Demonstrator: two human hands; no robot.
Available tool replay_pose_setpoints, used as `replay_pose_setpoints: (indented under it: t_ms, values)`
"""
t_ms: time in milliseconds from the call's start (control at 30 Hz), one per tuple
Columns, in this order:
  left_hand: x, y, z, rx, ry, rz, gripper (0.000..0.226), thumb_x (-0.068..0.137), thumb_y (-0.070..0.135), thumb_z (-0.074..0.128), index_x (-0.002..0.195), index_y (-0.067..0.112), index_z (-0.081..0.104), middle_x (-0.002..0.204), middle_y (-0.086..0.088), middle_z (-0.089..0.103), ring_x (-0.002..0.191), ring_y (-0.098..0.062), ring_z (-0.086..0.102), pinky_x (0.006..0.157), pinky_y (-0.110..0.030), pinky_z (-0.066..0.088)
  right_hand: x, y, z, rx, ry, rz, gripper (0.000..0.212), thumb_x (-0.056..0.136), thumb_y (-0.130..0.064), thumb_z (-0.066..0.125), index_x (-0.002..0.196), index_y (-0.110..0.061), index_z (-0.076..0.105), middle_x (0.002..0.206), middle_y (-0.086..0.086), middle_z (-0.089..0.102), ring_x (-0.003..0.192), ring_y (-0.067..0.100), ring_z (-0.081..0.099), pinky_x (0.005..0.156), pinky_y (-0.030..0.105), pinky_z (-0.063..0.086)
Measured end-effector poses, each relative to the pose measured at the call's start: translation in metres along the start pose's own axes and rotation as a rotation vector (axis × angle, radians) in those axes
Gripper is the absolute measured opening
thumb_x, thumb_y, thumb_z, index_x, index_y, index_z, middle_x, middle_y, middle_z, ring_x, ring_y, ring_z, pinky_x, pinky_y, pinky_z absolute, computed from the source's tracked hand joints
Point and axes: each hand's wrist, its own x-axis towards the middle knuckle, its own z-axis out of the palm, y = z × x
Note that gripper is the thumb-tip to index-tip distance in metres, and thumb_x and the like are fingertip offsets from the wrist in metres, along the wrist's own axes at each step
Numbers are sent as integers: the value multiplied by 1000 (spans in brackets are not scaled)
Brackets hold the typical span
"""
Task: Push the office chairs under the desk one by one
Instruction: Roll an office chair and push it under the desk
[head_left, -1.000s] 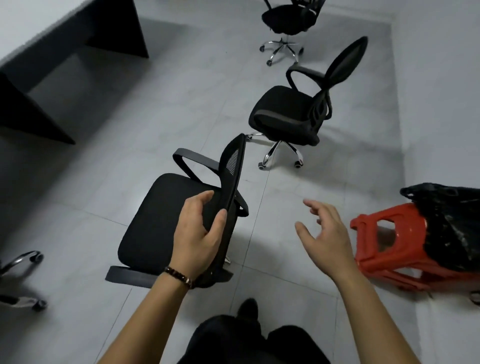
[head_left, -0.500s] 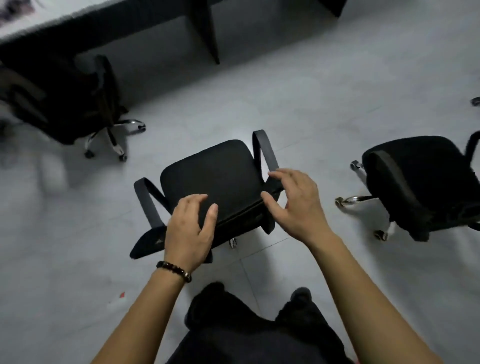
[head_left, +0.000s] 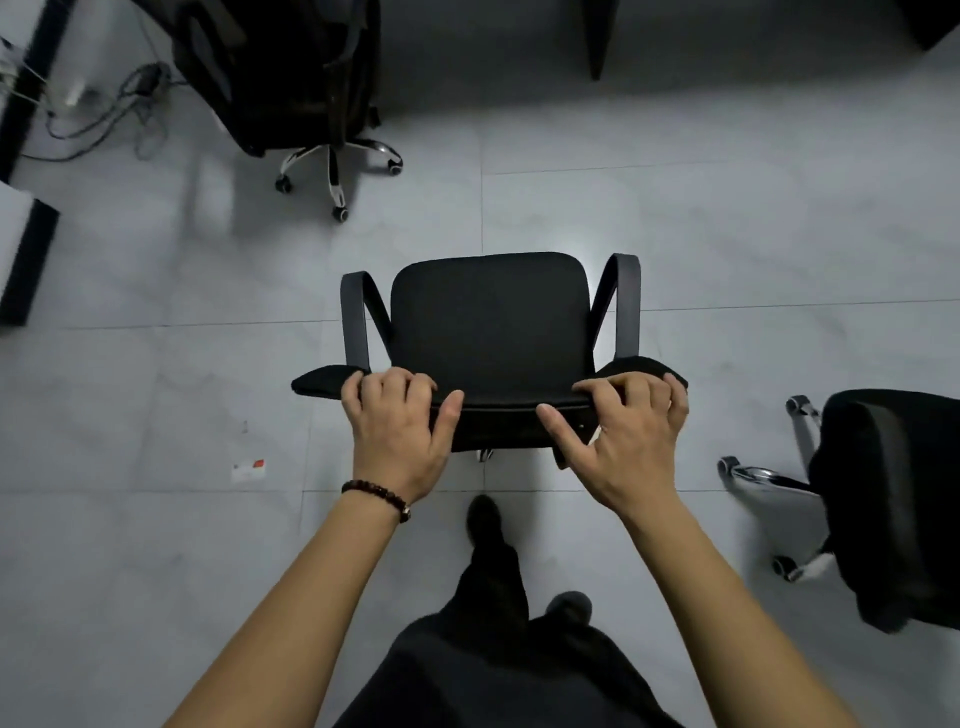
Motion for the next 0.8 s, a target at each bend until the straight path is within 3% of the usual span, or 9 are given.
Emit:
replay_pose_setpoints:
  t_ms: [167,333,567,800]
  values:
    - [44,1,4,38,-14,44,60,91,66,22,92,18,58,88,-3,52,88,-25,45,97,-46,28,54,-7,7,-43,34,65,65,78,-83,42,87,-25,69,90,0,51,101,23,46,112,47,22]
    - [129,-6,0,80,-14,109,63,89,70,19,95,18,55,92,-4,51,89,-26,44,95,-45,27,129,-18,15,-125,-29,100,74,77,-88,29,113,-34,65,98,3,55,105,27,45,105,47,26]
    - [212,-19,12,116,-61,86,62,89,68,18,104,19,53,97,-5,52,94,-27,44,101,-48,24,217,-28,42,-59,-63,76,69,77,-89,29,95,-33,65,106,-2,49,116,21,40,115,43,6]
    - [336,-4,13,166,-18,97,63,89,69,17,102,19,52,95,-5,51,93,-27,45,100,-48,26,335,-17,62,-9,1,66,67,80,-87,32,91,-30,64,103,0,48,115,24,41,115,42,1]
